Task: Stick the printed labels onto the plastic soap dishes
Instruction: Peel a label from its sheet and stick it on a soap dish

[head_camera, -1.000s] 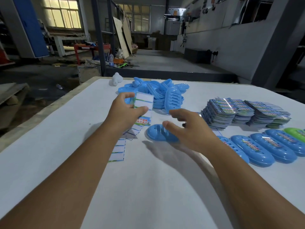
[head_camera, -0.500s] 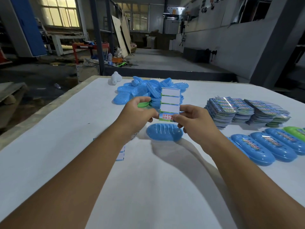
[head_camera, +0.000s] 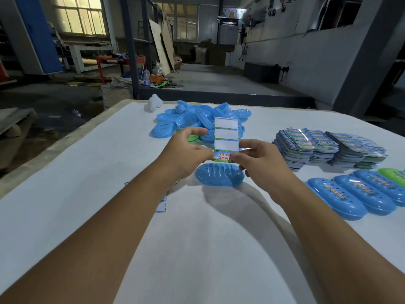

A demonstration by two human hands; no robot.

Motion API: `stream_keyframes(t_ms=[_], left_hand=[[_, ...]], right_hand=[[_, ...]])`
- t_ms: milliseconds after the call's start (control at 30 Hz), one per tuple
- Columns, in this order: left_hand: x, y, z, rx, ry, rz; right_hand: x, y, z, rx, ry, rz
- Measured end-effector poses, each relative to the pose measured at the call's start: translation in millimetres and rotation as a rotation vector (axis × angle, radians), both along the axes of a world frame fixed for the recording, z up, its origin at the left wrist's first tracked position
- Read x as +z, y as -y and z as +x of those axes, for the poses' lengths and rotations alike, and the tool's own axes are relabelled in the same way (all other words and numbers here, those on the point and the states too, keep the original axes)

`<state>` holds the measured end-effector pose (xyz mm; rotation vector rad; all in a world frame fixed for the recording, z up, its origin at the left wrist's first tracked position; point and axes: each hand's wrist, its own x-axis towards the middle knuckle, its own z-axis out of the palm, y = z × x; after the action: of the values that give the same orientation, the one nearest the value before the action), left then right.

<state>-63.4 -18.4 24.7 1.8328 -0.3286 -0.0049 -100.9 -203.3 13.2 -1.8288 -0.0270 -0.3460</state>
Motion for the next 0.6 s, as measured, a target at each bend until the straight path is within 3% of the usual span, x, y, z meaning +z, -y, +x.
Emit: stream_keyframes(t_ms=[167, 467, 600], left_hand=[[-3, 4, -1, -0.019, 0.075, 0.005], [-6, 9, -6, -0.04, 0.22, 0.059], [-7, 11, -7, -0.048, 0.232, 0.053]], right_hand=[[-5, 4, 2, -0.225, 0.016, -0.258], [-3, -6, -4, -0.02, 0.034, -0.183], [-4, -7, -3, -0.041, 0.064, -0.265]])
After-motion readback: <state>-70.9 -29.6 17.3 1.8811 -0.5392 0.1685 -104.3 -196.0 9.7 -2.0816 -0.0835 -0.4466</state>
